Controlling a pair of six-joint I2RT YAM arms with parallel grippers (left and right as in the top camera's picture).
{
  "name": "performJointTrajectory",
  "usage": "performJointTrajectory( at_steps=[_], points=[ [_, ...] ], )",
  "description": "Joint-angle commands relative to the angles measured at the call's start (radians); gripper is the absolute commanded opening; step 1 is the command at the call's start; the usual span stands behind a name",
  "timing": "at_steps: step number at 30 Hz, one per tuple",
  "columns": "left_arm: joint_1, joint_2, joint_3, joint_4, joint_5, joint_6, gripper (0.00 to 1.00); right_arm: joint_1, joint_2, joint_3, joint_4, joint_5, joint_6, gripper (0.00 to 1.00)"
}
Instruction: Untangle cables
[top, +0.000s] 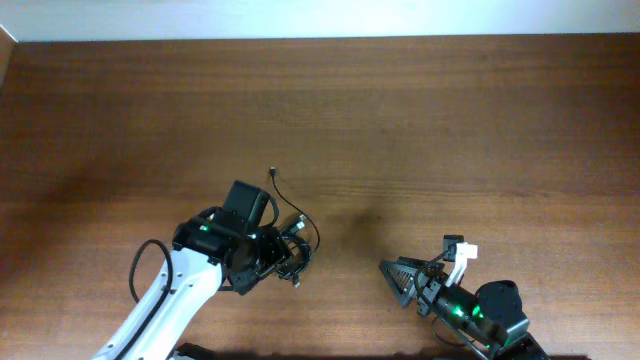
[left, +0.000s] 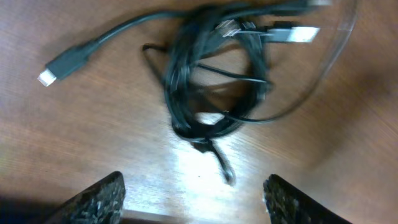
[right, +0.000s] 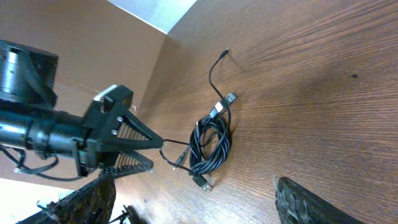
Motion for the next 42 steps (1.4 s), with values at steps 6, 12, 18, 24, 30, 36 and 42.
performJointTrajectory(
  at_steps=[6,12,18,24,30,36,42],
  points=[
    [-0.004,-0.007,-0.138,0.223,0.002,-0.082,0.0,0.009,-0.004,-0.004,-0.006,0.015,-0.004,0.85],
    [-0.001,-0.016,-0.08,0.319,0.381,0.586,0.0,0.009,-0.004,-0.004,-0.006,0.004,-0.004,0.85],
    [-0.001,-0.015,-0.08,0.093,-0.039,0.468,0.21,0.009,-0.004,-0.004,-0.006,0.005,-0.004,0.86],
    [-0.002,-0.016,-0.074,0.214,0.082,0.283,0.75,0.009,-0.004,-0.004,-0.006,0.02,-0.004,0.86],
    [-0.056,-0.013,0.158,0.24,0.012,0.204,0.99,0.009,-0.003,-0.004,-0.006,0.029,-0.005,0.87],
    [-0.246,0.229,0.158,0.384,0.039,-0.095,0.72,0.009,-0.003,-0.004,-0.006,0.048,-0.004,0.99],
    [-0.266,0.31,0.158,0.06,0.063,-0.293,0.67,0.009,-0.003,-0.004,-0.009,0.05,-0.008,0.98]
  ],
)
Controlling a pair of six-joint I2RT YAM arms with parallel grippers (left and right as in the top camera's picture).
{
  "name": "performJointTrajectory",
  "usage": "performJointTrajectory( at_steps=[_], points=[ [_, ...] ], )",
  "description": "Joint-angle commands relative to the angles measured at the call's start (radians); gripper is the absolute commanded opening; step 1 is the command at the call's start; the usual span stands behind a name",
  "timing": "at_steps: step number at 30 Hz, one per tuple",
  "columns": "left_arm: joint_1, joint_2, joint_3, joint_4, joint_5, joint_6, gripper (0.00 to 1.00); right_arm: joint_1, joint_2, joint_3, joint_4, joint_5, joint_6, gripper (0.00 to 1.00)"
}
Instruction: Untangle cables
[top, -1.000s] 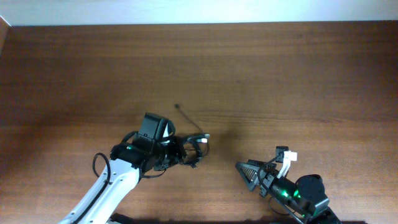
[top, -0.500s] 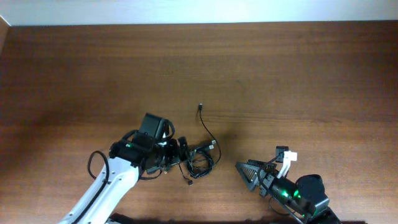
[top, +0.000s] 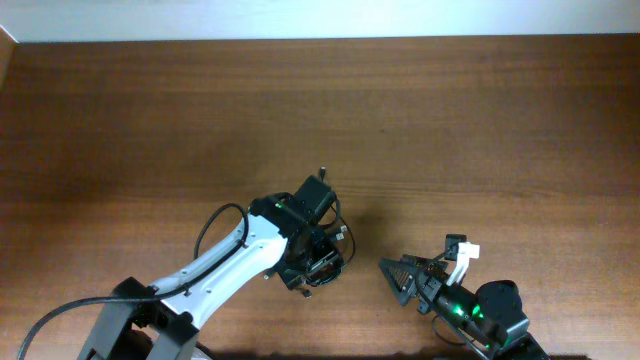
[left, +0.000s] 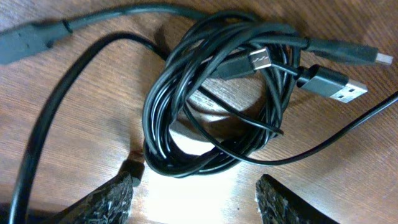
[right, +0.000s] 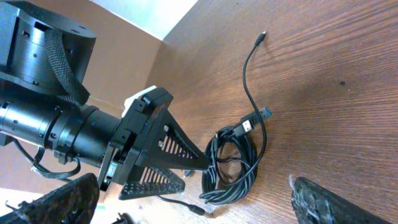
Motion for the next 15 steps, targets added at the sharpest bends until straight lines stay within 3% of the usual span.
performJointTrajectory(
  at_steps=[1,4,8,10,11,13,15],
  points=[
    [0.0,-0.028,0.004,-0.056,-0.015,-0.051,0.69,0.009,-0.003,-0.004,-0.008,0.017,-0.005,0.99],
    [0.0,-0.026,-0.016,-0.067,-0.129,-0.052,0.75,0.009,-0.003,-0.004,-0.008,0.042,-0.005,0.98],
    [-0.027,-0.026,-0.112,0.114,-0.132,-0.052,0.56,0.009,-0.003,-0.004,-0.008,0.034,-0.004,0.98],
    [-0.074,-0.026,-0.114,0.122,-0.177,-0.055,0.58,0.009,-0.003,-0.004,-0.008,0.035,-0.005,0.98],
    [-0.098,-0.026,-0.121,0.124,-0.204,-0.061,0.44,0.009,-0.003,-0.004,-0.008,0.034,-0.004,0.98],
    [-0.119,-0.026,-0.156,0.128,-0.224,-0.127,0.42,0.009,-0.003,-0.004,-0.008,0.026,-0.004,0.98],
    [-0.124,-0.026,-0.192,0.138,-0.225,-0.167,0.27,0.009,-0.003,-0.004,-0.008,0.02,-0.004,0.98]
  ],
)
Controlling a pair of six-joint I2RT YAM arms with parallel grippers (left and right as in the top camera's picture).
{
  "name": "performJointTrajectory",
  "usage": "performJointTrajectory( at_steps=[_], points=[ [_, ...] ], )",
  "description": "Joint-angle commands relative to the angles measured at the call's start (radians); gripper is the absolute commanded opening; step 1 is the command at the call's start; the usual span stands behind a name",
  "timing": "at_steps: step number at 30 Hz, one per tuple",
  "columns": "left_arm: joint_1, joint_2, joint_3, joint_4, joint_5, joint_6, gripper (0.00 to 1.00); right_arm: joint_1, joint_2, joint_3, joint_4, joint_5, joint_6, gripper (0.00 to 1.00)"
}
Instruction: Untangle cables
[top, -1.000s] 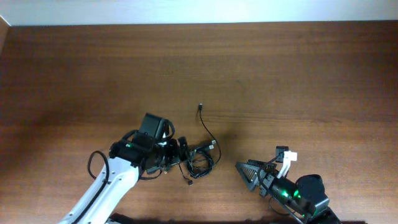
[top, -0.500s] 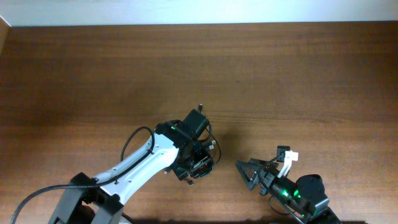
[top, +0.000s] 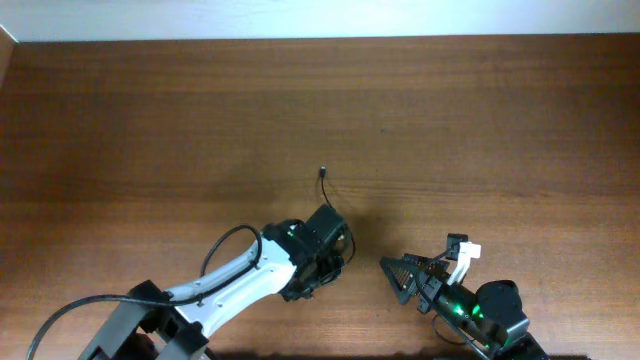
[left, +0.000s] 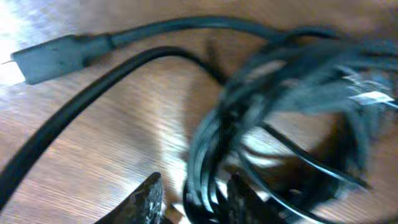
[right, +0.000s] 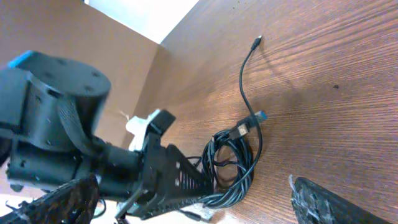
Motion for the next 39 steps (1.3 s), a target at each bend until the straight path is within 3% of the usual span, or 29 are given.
performJointTrajectory(
  at_steps=[1,3,5,7,8,12,14,15,16,17,19,20,21,23,25,28,39],
  points=[
    [-0.007,-0.011,-0.054,0.035,-0.039,-0.062,0.18,0.009,-0.003,-0.004,-0.008,-0.008,-0.004,0.98],
    [-0.007,-0.012,-0.054,0.077,-0.041,-0.061,0.0,0.009,-0.003,-0.004,-0.008,-0.014,-0.004,0.98],
    [0.026,-0.042,0.006,0.051,-0.04,0.051,0.0,0.009,-0.003,-0.003,-0.007,-0.015,-0.049,0.98],
    [0.089,-0.137,0.114,-0.046,-0.045,0.199,0.0,0.009,-0.003,-0.003,-0.005,-0.033,-0.249,0.98],
    [0.123,-0.215,0.161,-0.064,-0.044,0.279,0.0,0.009,-0.003,0.02,-0.019,-0.029,-0.247,0.98],
    [0.164,-0.505,0.179,-0.059,-0.056,0.303,0.0,0.009,0.086,0.415,-0.547,0.024,-0.207,0.98],
    [0.164,-0.559,0.179,-0.071,-0.055,0.307,0.0,0.009,0.135,0.531,-0.507,-0.13,-0.232,0.98],
    [0.164,-0.559,0.179,-0.072,-0.047,0.326,0.0,0.009,0.14,0.533,-0.426,-0.13,-0.232,0.83],
    [0.163,-0.557,0.179,-0.075,-0.013,0.325,0.0,0.009,0.151,0.533,-0.356,-0.154,-0.249,0.77],
    [0.163,-0.557,0.179,-0.075,0.005,0.325,0.0,0.009,0.164,0.533,-0.32,-0.192,-0.328,0.73],
    [0.163,-0.557,0.179,-0.076,0.036,0.437,0.0,0.009,0.236,0.534,-0.3,-0.189,-0.458,0.71],
    [0.163,-0.557,0.179,-0.089,0.073,0.499,0.0,0.01,0.3,0.555,-0.295,-0.19,-0.504,0.64],
    [0.163,-0.554,0.179,-0.122,0.062,0.507,0.0,0.011,0.347,0.596,-0.303,-0.192,-0.53,0.56],
    [0.163,-0.533,0.175,-0.183,0.011,0.506,0.0,0.065,0.443,0.752,-0.302,-0.27,-0.575,0.47],
    [0.163,-0.493,0.175,-0.182,0.013,0.505,0.0,0.154,0.515,0.79,-0.305,-0.255,-0.655,0.47],
    [0.161,-0.458,0.175,-0.183,0.039,0.506,0.0,0.233,0.625,0.79,-0.299,-0.192,-0.656,0.46],
    [0.161,-0.639,0.175,-0.167,0.119,0.509,0.0,0.245,0.858,0.79,-0.295,-0.036,-0.73,0.41]
  ],
)
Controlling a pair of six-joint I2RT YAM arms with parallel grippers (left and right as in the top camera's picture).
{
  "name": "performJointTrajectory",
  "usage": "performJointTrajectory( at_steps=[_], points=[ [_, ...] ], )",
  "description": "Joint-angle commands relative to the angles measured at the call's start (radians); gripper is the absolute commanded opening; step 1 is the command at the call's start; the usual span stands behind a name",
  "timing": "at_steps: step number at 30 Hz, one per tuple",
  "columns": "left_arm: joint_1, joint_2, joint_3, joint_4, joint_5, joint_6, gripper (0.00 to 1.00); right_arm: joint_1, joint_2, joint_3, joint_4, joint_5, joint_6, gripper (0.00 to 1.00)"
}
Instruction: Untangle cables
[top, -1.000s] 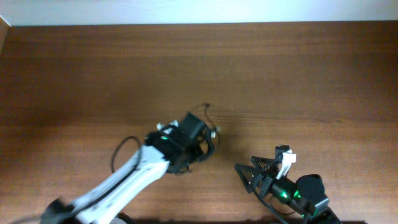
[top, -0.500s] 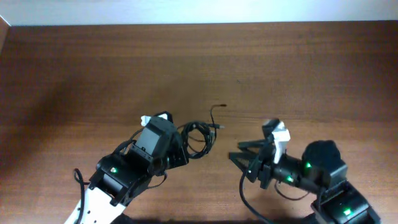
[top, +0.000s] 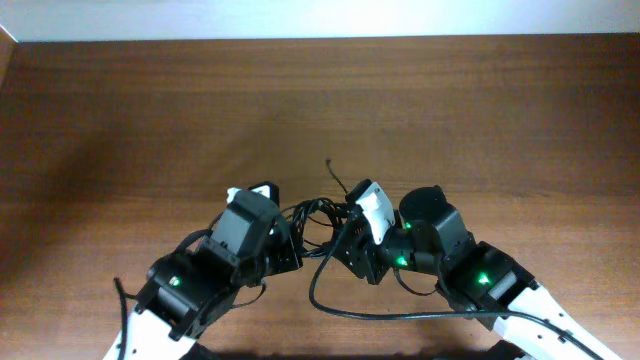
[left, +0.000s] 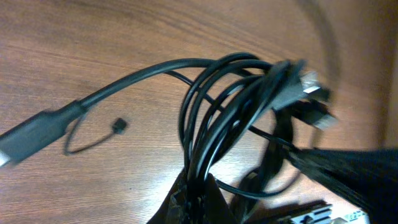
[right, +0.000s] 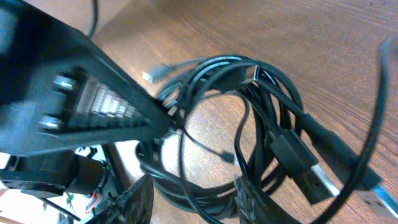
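Note:
A tangled bundle of black cables (top: 315, 215) sits between my two grippers near the table's front middle. My left gripper (left: 198, 186) is shut on several strands of the coil (left: 230, 106), with the loops fanning away from its fingers. A thick plug (left: 37, 134) trails off to the left. My right gripper (right: 189, 202) is open, its fingers (right: 134, 200) on either side of the coil's lower strands. A silver USB plug (right: 308, 177) lies in the coil. In the overhead view the left gripper (top: 288, 245) and right gripper (top: 347, 250) face each other.
One thin cable end (top: 328, 163) points toward the back. A long black cable (top: 330, 300) loops toward the front under the right arm. The brown wooden table (top: 450, 110) stretches behind, with a white wall along its far edge.
The right arm has come from the front right corner to the bundle, open around its strands. My left gripper, then narrowing on the coil, is now shut on it and sits further left.
My left gripper was open above the bundle while the right arm waited at the front right. Then the left gripper and bundle stood further right, fingers either side of the coil, then closing in. Now the left holds the coil and the right has reached it.

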Motion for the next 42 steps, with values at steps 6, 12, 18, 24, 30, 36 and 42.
performJointTrajectory(
  at_steps=[6,12,18,24,30,36,42],
  points=[
    [0.001,-0.08,0.01,0.039,0.082,0.024,0.0,0.006,0.023,0.003,-0.003,0.104,-0.019,0.39],
    [0.001,-0.08,0.01,0.062,0.108,0.039,0.0,0.006,0.023,0.003,-0.022,0.175,-0.018,0.24],
    [0.002,-0.045,0.01,0.064,-0.048,0.038,0.0,0.006,-0.102,0.077,-0.047,-0.011,0.035,0.04],
    [0.002,0.111,0.01,0.068,-0.073,0.034,0.0,0.005,-0.306,0.084,-0.035,-0.209,0.034,0.04],
    [0.001,0.111,0.01,0.069,-0.031,0.047,0.0,0.006,-0.226,0.083,-0.166,0.046,-0.021,0.27],
    [0.002,0.111,0.01,0.089,0.051,0.172,0.0,0.017,0.011,0.083,-0.2,0.037,-0.124,0.4],
    [0.002,0.073,0.01,0.188,0.153,0.172,0.0,0.144,0.069,0.083,-0.27,0.249,-0.217,0.36]
  ],
)
